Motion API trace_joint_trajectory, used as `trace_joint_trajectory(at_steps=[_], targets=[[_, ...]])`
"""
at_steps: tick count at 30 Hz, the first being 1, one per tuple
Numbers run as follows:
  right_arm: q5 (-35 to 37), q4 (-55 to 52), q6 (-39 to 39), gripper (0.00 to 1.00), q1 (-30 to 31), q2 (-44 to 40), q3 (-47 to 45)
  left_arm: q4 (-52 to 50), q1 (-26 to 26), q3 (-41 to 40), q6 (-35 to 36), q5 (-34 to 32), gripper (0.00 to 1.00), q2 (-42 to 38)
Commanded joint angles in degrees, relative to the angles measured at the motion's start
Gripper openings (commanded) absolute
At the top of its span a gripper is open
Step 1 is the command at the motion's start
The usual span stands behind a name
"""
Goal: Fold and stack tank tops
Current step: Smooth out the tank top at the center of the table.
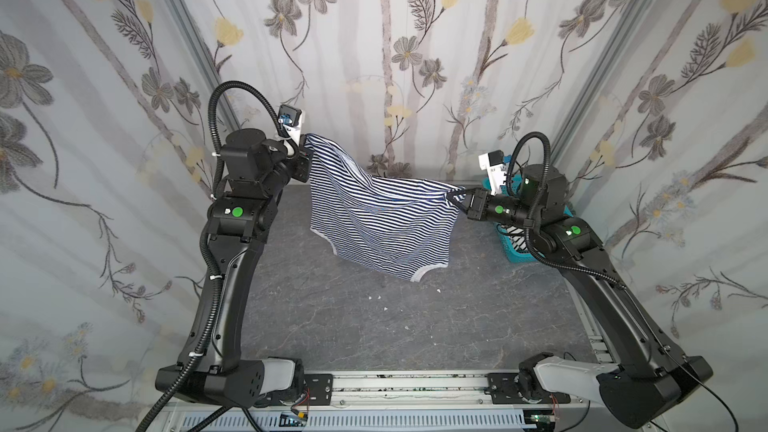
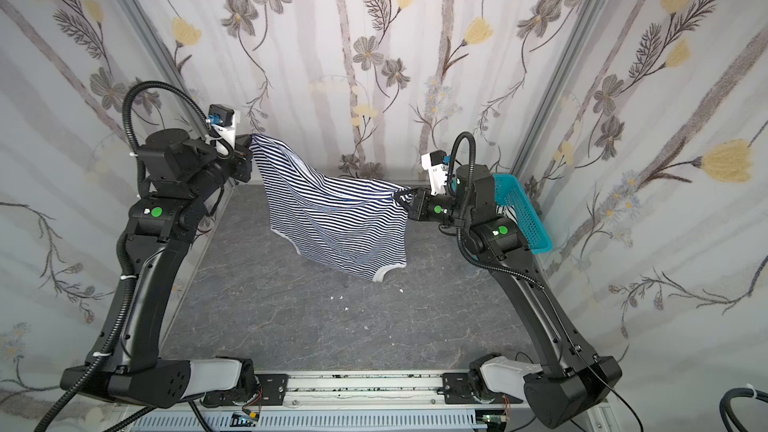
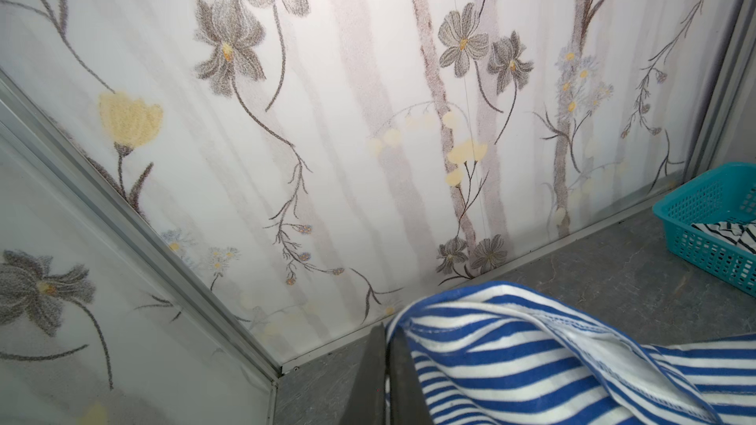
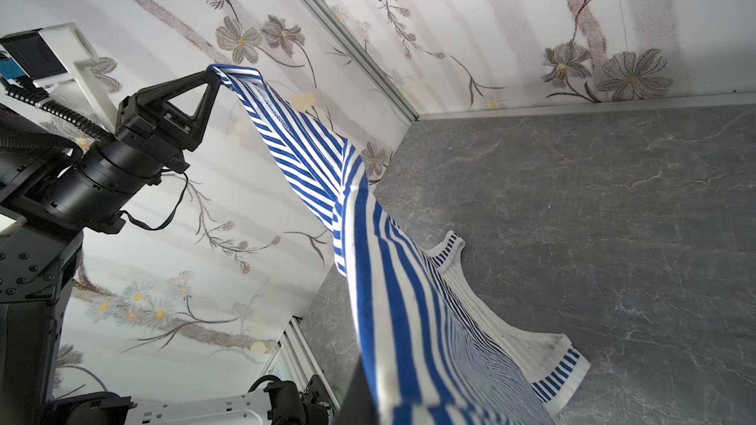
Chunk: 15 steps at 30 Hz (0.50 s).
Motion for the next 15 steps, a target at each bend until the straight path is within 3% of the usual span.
trace_joint_trajectory(at_steps=[1, 10, 15], targets=[[1.14, 2.93, 0.74, 0.00, 0.96, -2.07, -1.56, 0.89, 0.10, -0.48, -0.82, -0.27, 0.00, -2.11], [4.36, 2.57, 1.13, 0.00, 10.25, -8.13, -3.81, -0.46, 0.11, -2.73, 1.34, -3.37, 0.00, -9.47], [6.42, 2.95, 1.66, 0.00, 16.42, -8.39, -4.28, -0.38, 0.23, -0.90, 3.70, -6.17, 0.00, -9.85]])
